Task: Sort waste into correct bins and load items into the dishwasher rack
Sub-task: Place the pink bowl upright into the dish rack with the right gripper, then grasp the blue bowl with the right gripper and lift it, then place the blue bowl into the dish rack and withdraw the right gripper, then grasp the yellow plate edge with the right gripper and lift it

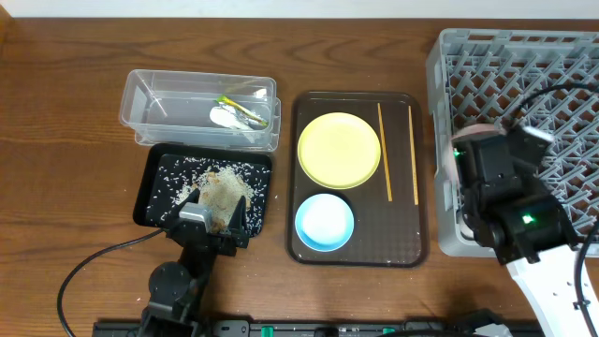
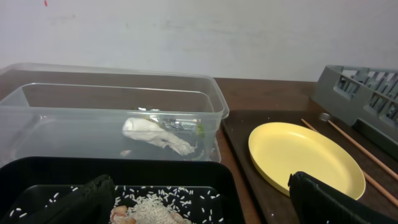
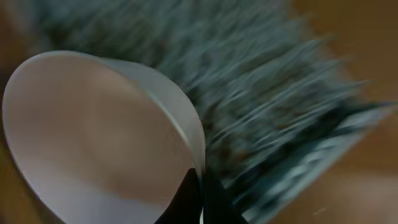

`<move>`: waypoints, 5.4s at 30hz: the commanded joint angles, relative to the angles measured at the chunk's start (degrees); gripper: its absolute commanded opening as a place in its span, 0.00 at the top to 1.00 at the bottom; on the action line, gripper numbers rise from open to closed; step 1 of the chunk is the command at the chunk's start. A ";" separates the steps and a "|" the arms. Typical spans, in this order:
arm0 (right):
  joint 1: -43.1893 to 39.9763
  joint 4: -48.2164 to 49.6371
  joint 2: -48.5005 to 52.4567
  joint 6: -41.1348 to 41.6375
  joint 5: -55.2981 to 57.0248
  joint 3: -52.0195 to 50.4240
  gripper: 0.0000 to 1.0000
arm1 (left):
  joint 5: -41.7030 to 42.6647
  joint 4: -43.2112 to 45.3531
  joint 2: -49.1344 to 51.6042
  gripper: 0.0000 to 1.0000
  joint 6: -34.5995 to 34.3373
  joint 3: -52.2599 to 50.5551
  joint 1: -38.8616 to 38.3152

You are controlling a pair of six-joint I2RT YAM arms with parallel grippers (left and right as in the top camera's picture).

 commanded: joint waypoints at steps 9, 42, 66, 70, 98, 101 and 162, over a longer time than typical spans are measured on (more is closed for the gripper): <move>-12.92 3.72 9.60 -7.69 25.16 0.63 0.99 | -0.28 -2.21 -0.07 0.09 0.94 -0.83 0.28; 1.68 3.39 18.47 -14.27 1.40 2.97 0.37 | -0.28 -2.21 -0.04 0.09 0.94 -0.83 0.28; 15.54 12.15 32.28 -7.04 -63.89 -1.95 0.48 | -0.28 -2.21 -0.04 0.09 0.94 -0.83 0.28; 17.62 12.94 35.41 -1.99 -55.23 -3.10 0.58 | -0.28 -2.21 -0.04 0.09 0.94 -0.83 0.28; -4.13 23.98 15.67 -14.34 20.50 7.32 0.99 | -0.28 -2.21 -0.04 0.09 0.94 -0.83 0.28; -8.85 29.03 19.87 -19.43 18.73 7.32 0.99 | -0.28 -2.21 -0.04 0.09 0.94 -0.83 0.28; 12.66 17.70 47.12 22.16 -45.99 5.64 0.90 | -0.28 -2.21 -0.04 0.09 0.94 -0.83 0.28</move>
